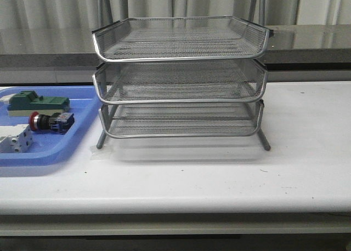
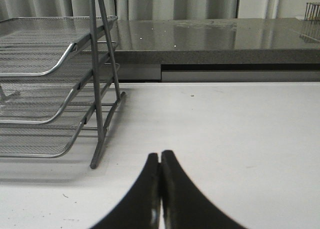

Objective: Place button on rack with both arms

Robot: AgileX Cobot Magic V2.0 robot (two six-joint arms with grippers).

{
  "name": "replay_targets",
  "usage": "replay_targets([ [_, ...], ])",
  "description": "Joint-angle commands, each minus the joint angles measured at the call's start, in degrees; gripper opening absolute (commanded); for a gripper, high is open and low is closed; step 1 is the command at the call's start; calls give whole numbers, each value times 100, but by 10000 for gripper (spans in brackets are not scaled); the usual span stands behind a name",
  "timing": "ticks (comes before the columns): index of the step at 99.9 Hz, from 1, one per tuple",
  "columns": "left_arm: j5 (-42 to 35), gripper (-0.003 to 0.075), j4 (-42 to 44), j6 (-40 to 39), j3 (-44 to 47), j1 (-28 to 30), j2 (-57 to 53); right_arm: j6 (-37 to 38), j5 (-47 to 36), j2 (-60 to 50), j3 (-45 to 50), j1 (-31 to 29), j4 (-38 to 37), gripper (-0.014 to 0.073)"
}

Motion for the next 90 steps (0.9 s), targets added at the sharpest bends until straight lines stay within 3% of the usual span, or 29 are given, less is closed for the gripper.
replay_targets([
  [1, -462, -20, -1, -31, 193, -45, -173, -21, -476, -100, 10, -37, -68, -61],
  [72, -462, -20, -1, -31, 193, -45, -173, -21, -476, -100, 10, -37, -68, -61],
  [90, -462, -20, -1, -31, 193, -45, -173, -21, -848, -100, -6, -37, -68, -61],
])
